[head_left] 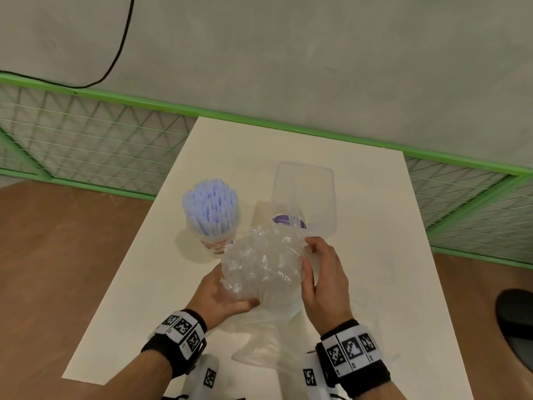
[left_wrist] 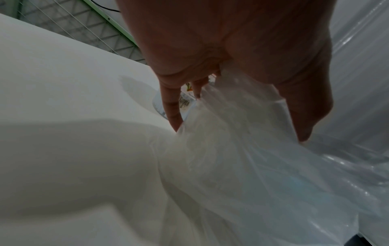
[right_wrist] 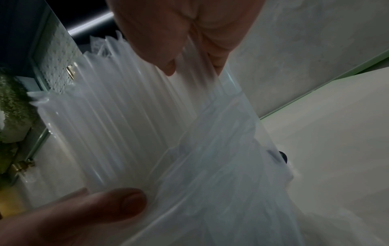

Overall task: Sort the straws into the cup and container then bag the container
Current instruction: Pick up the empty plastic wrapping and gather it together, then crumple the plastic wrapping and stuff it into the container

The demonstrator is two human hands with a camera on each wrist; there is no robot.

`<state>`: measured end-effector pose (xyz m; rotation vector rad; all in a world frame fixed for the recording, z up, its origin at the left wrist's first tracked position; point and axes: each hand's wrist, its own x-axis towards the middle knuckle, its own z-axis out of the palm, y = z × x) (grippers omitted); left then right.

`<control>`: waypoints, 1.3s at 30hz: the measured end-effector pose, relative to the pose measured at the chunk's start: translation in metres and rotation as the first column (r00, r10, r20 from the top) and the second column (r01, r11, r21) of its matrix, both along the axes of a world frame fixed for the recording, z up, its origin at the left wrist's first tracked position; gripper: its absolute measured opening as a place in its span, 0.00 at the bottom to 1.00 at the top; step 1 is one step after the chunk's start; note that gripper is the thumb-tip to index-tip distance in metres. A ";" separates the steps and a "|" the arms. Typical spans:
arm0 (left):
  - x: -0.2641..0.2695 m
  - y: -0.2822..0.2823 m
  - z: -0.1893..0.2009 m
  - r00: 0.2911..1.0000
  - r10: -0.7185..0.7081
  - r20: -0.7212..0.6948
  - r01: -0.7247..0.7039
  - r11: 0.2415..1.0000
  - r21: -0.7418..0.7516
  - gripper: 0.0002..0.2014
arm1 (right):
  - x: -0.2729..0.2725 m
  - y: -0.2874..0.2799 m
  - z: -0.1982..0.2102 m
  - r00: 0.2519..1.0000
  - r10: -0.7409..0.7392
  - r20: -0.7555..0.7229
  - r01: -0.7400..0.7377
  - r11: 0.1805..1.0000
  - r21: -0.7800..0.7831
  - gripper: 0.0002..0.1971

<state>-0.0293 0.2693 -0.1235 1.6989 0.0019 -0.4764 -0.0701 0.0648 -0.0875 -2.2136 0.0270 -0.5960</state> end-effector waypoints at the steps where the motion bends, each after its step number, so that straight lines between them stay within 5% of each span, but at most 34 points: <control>1: 0.000 0.000 0.000 1.000 0.002 -0.004 -0.002 1.000 -0.001 0.33 | 0.001 0.001 0.000 1.000 0.004 -0.002 -0.004 1.000 0.000 0.15; 16: 0.001 0.002 0.000 1.000 -0.012 -0.009 0.012 0.999 -0.042 0.31 | 0.010 -0.001 0.049 0.988 -0.062 0.144 0.066 0.997 -0.027 0.15; 23: 0.002 0.005 -0.002 1.000 -0.024 0.005 0.024 0.999 -0.039 0.31 | 0.018 0.008 0.050 0.989 0.112 0.099 -0.106 0.992 -0.065 0.12; 30: 0.007 0.009 0.000 0.999 -0.047 0.015 0.048 0.998 -0.039 0.33 | 0.030 -0.011 0.099 0.962 0.027 0.271 0.013 0.989 -0.147 0.12; 39: 0.009 0.012 -0.001 0.997 -0.064 0.040 0.064 0.998 -0.009 0.31 | 0.048 -0.054 0.220 0.831 -0.113 0.544 -0.018 0.973 0.231 0.14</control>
